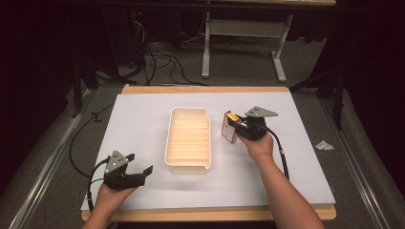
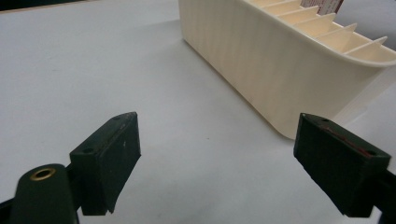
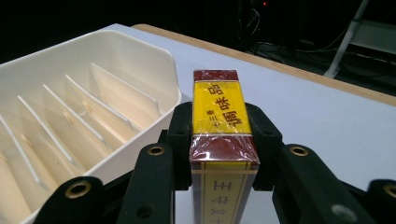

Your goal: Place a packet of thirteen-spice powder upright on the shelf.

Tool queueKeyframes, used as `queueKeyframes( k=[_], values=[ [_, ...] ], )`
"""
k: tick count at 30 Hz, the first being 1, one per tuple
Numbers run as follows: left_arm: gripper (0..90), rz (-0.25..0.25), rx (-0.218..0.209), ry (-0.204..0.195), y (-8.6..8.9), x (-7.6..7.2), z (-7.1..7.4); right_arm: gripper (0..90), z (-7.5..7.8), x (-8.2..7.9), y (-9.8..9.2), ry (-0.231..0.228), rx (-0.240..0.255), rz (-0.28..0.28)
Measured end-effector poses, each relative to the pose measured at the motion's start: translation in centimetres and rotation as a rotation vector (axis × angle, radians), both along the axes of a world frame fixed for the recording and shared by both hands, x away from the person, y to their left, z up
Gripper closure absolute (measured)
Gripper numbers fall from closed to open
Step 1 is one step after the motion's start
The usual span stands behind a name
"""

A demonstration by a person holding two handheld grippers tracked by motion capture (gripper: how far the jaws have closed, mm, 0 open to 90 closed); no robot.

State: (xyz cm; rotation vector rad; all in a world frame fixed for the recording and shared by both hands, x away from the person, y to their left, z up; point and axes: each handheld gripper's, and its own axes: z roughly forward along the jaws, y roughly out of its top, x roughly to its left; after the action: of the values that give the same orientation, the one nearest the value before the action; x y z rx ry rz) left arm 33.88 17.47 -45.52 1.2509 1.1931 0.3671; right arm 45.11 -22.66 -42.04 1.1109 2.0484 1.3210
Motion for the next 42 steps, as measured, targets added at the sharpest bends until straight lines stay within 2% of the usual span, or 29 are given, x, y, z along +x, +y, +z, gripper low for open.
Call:
queueKeyframes(
  k=[9, 12, 20, 28, 30, 35, 42],
  values=[
    [14.9, 0.005, -0.007, -0.004, 0.1, 0.0, 0.1, 68.8, 1.1, -1.1, -0.7, -0.035, -0.001, 0.01],
    [14.9, 0.005, -0.007, -0.004, 0.1, 0.1, 0.0, 68.8, 1.4, -1.8, -1.1, -0.06, -0.005, 0.005],
    [14.9, 0.011, -0.004, -0.003, 0.0, 0.2, -0.1, 68.8, 1.0, -3.9, -2.3, -0.075, -0.019, 0.005],
    [14.9, 0.019, -0.005, -0.003, 0.1, 0.1, 0.0, 68.7, 1.2, -6.0, -3.8, -0.09, 0.032, 0.032],
    [14.9, 0.021, -0.004, -0.004, 0.2, 0.1, 0.0, 68.7, 1.3, -6.4, -3.9, -0.095, 0.012, 0.037],
    [14.9, 0.026, -0.006, -0.004, 0.1, 0.2, -0.1, 68.7, 1.2, -6.6, -4.0, -0.097, -0.023, 0.06],
    [14.9, 0.025, -0.003, -0.008, 0.2, 0.2, -0.1, 68.7, 1.1, -6.4, -4.1, -0.091, -0.021, 0.087]
  ],
)
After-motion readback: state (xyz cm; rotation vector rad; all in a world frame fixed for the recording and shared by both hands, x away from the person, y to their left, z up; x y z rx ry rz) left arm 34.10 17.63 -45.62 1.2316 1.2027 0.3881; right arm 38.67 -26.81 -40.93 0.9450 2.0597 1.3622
